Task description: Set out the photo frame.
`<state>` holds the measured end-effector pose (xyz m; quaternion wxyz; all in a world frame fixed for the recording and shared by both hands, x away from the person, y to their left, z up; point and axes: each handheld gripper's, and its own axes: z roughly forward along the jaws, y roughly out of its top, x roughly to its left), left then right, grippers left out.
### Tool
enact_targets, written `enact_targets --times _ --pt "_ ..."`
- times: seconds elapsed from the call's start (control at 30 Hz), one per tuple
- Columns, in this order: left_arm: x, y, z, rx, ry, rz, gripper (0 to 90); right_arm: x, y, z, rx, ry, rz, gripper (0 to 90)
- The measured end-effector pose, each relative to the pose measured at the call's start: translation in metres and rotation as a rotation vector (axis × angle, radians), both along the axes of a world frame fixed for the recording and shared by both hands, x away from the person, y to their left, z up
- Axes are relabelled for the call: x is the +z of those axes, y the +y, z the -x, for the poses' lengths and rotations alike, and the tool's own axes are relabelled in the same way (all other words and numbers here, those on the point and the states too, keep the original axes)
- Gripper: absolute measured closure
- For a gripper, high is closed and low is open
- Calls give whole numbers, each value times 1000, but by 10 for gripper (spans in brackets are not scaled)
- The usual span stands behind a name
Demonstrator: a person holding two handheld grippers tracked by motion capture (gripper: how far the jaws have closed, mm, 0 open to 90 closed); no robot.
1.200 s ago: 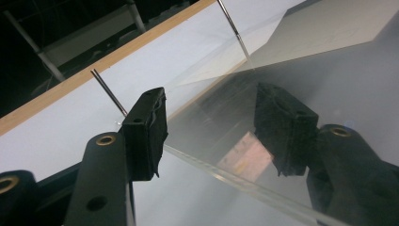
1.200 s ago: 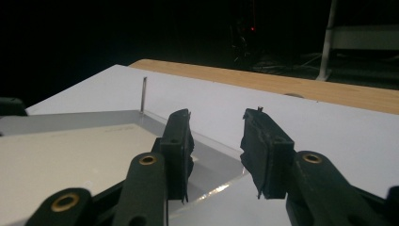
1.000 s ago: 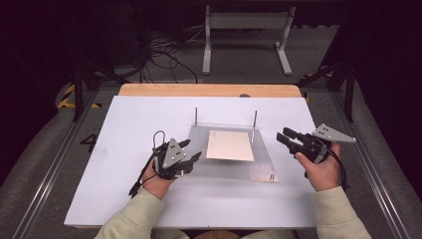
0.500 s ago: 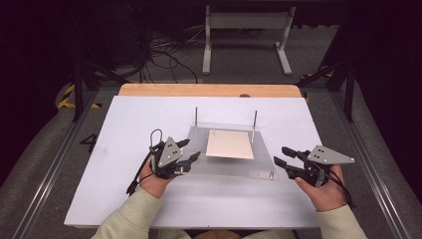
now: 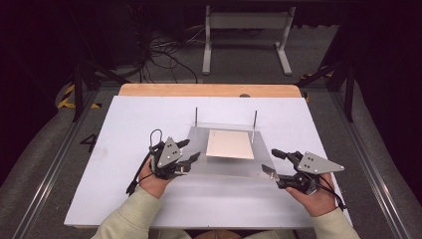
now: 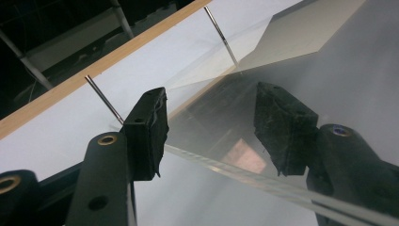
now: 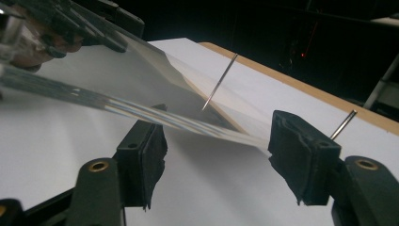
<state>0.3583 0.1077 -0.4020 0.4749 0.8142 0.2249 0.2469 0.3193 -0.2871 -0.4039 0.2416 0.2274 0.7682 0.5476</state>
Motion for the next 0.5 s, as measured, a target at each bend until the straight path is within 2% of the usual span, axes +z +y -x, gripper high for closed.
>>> enact_targets --times 0.03,0.07,0.1,0.17,0.33,0.37,0.43,0.5 --pt "0 0 0 0 0 0 445 0 0 0 0 0 0 359" --pt "0 0 0 1 0 1 446 0 5 -1 23 -24 -17 366" --pt "0 0 0 1 0 1 445 0 5 -1 23 -24 -17 366" --pt "0 -1 0 -2 2 2 446 0 10 -3 43 -54 -17 374" --pt "-1 -2 1 -5 0 -6 443 -4 16 -7 59 -65 10 428" --pt "-2 -3 1 -5 0 -12 441 -5 17 -7 60 -77 25 499" --pt "-2 -3 0 -3 -1 -14 441 -5 17 -8 63 -80 40 517" --pt "-2 -3 0 -1 0 -13 441 -5 16 -8 68 -73 36 520"
